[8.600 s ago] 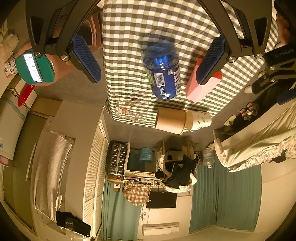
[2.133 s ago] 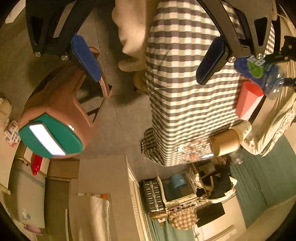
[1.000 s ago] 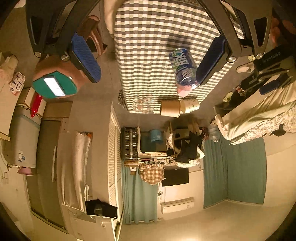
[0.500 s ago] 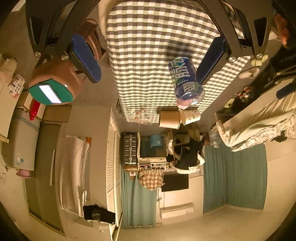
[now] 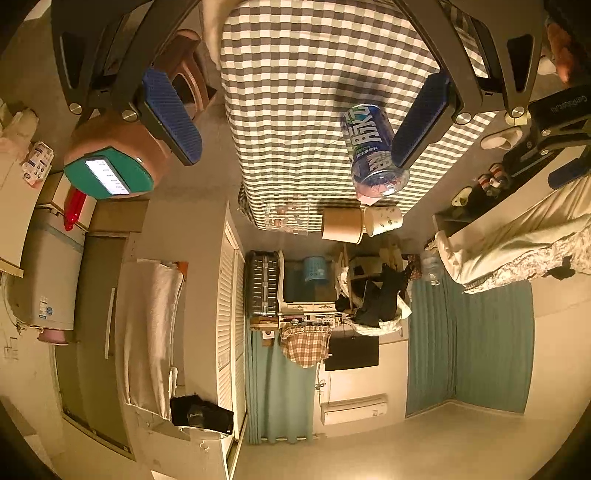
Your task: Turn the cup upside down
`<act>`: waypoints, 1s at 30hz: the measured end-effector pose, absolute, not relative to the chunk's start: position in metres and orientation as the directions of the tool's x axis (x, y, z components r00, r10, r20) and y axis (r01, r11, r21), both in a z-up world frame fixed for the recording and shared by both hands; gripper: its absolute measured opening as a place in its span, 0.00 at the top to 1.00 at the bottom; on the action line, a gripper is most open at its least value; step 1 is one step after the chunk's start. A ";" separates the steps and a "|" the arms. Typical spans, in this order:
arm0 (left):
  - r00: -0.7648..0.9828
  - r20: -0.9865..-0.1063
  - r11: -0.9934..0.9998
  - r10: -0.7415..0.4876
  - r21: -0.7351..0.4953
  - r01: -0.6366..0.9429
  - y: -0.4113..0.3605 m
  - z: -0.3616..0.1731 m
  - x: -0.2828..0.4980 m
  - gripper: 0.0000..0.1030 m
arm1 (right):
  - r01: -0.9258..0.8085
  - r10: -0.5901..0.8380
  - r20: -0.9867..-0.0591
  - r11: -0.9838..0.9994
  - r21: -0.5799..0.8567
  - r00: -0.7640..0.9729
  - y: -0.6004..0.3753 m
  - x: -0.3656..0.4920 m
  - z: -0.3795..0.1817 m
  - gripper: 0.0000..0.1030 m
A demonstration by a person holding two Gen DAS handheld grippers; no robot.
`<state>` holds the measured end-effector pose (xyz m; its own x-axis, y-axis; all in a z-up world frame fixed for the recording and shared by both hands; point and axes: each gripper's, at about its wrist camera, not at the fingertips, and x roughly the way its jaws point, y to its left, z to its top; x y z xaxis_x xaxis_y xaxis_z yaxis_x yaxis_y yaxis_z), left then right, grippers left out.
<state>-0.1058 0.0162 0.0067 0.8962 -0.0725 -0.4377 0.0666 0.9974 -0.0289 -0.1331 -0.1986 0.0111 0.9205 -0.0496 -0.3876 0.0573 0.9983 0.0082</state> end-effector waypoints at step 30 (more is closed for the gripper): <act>0.897 -0.437 0.998 -0.058 -0.026 0.052 0.015 0.008 -0.106 0.00 | 0.050 -0.043 -0.419 0.999 0.004 0.907 -0.196 -0.129 0.005 0.00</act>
<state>-0.1061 0.0154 0.0079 0.8975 -0.0578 -0.4373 0.0518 0.9983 -0.0257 -0.1291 -0.1963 0.0047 0.9071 -0.0433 -0.4187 0.0496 0.9988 0.0041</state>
